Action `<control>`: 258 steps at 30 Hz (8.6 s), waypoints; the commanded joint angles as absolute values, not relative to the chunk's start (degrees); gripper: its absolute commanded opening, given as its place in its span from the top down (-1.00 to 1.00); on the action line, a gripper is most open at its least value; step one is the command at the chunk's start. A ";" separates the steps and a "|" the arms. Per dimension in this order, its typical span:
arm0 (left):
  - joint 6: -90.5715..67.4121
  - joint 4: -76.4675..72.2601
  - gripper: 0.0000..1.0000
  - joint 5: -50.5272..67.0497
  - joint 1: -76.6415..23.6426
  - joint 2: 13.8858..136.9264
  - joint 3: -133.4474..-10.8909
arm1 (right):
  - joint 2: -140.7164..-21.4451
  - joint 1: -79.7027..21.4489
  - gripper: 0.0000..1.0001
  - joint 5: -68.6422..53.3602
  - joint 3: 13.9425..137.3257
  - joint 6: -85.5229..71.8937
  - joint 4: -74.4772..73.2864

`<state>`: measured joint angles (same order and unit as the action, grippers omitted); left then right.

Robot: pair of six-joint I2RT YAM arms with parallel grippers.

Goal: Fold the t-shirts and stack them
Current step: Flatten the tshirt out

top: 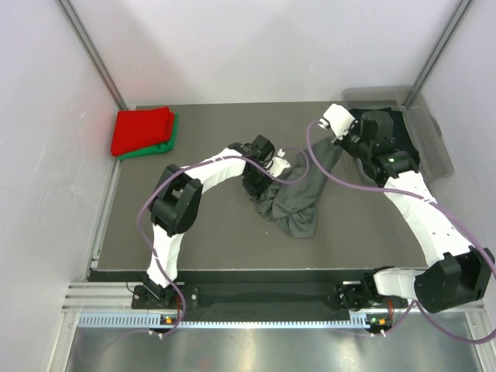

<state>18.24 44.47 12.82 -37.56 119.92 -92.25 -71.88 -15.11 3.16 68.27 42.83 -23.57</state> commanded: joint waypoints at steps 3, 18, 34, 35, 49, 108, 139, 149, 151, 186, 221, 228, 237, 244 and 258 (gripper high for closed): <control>24.42 47.72 1.00 7.82 -35.34 100.61 -90.37 | -66.01 -11.43 1.00 1.93 68.64 41.75 -21.53; 35.86 57.47 1.00 5.53 -25.40 65.31 -85.60 | -47.65 -9.93 1.00 -12.47 65.58 36.39 -29.09; 36.12 39.23 1.00 0.53 -24.00 74.95 -65.12 | -69.23 -9.84 1.00 -8.62 55.09 37.80 -18.29; 35.95 37.89 1.00 0.53 -23.73 79.23 -66.87 | -74.13 -9.84 1.00 -8.53 58.94 37.53 -17.41; 35.51 39.37 1.00 10.80 -19.60 79.02 -66.90 | -72.60 -10.02 1.00 -16.77 52.85 44.64 -21.88; 25.05 39.02 0.97 15.47 -21.44 78.66 -51.42 | -129.81 -26.19 0.21 -38.94 112.15 50.36 -58.09; 25.05 38.15 0.97 14.24 -21.44 78.49 -50.63 | -131.75 -26.54 0.57 -39.03 112.41 52.03 -62.05; 24.52 38.85 0.95 13.36 -21.44 78.84 -52.55 | -117.21 -26.63 1.00 -26.48 107.70 48.18 -53.57; 24.26 39.28 0.92 13.36 -21.36 79.10 -53.61 | -111.56 -26.63 1.00 -24.19 104.78 46.95 -50.48; 26.02 39.81 -0.13 -0.27 -21.88 78.14 -67.77 | -79.19 -25.49 1.00 -2.02 80.07 33.66 -29.97; 17.93 43.50 -0.14 10.89 -21.97 93.42 -67.85 | -87.98 -19.51 1.00 -5.36 87.72 32.17 -29.53; 17.84 45.52 0.07 11.16 -21.97 94.57 -69.00 | -87.71 -19.42 1.00 -5.62 87.10 32.25 -29.09; 18.11 45.62 0.03 8.53 -21.97 90.71 -65.57 | -88.15 -19.16 1.00 -6.24 87.10 32.17 -28.92; 18.28 45.09 0.14 8.61 -21.97 90.26 -65.04 | -88.24 -19.16 1.00 -6.68 86.84 31.90 -28.83; 18.98 47.28 0.41 12.47 -21.97 93.60 -67.15 | -88.15 -18.98 1.00 -6.59 85.70 32.08 -28.13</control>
<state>18.26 46.06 10.22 -21.80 93.78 -65.45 -89.43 -19.35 -5.89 86.13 32.75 -30.76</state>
